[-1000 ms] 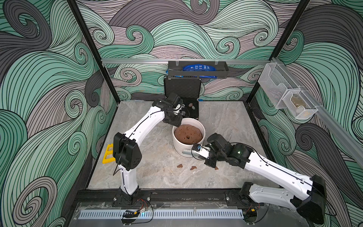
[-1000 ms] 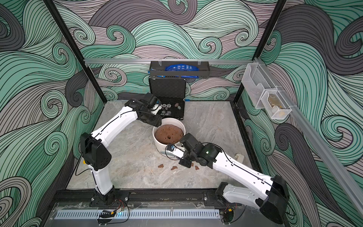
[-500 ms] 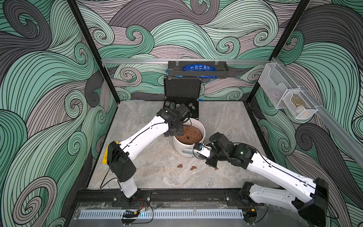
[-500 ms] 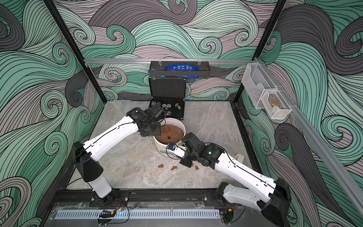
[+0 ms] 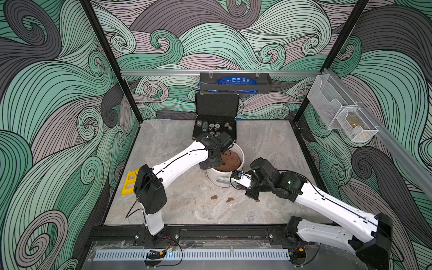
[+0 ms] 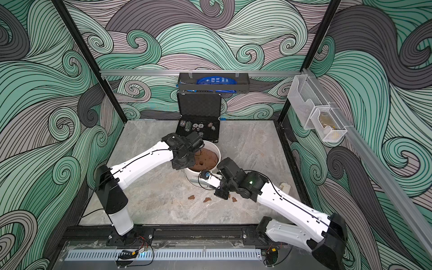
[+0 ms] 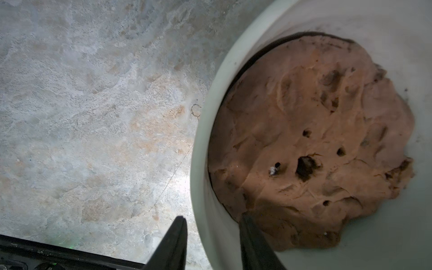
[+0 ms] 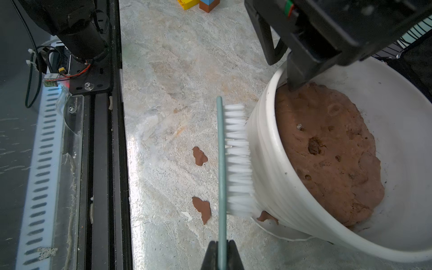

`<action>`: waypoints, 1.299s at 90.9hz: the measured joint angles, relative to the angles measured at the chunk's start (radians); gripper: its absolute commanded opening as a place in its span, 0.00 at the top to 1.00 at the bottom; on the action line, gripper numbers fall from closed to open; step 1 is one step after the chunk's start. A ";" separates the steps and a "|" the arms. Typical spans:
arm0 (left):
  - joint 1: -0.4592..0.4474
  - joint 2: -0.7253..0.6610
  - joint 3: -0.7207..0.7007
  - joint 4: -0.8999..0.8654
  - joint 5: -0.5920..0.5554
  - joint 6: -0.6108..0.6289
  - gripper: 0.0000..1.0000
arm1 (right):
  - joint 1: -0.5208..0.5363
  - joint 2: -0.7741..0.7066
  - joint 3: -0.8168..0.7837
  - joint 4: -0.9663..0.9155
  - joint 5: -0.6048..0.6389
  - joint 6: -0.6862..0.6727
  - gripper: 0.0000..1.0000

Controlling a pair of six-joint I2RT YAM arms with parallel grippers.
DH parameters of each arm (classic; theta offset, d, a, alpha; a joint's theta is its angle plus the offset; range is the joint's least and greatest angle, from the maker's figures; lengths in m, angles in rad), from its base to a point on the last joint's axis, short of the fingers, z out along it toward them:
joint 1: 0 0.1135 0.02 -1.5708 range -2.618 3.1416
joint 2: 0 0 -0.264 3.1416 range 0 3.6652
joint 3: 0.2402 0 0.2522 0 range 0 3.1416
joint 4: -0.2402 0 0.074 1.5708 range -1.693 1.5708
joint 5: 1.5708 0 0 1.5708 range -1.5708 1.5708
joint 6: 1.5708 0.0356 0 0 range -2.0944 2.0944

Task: Scrub the dried mud off the ceramic pot
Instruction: Brush off the soil from the pot.

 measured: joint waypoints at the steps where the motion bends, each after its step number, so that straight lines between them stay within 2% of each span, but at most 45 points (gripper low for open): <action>1: 0.000 0.001 0.000 0.000 0.001 -0.003 0.63 | 0.000 0.000 0.000 0.000 0.000 0.000 1.00; 37: 0.002 0.024 -0.013 0.008 0.002 -0.066 0.82 | 0.000 0.000 0.000 0.000 -0.007 0.000 1.00; 75: 0.009 0.051 0.011 0.001 -0.051 -0.046 0.85 | -0.001 0.000 0.000 0.010 -0.035 0.000 1.00; 91: 0.031 0.058 0.021 0.012 -0.055 0.055 0.90 | -0.001 0.002 0.000 0.014 -0.037 -0.003 1.00; 118: 0.085 0.060 0.021 0.091 -0.025 0.296 0.90 | -0.001 0.019 -0.002 0.016 -0.036 -0.016 1.00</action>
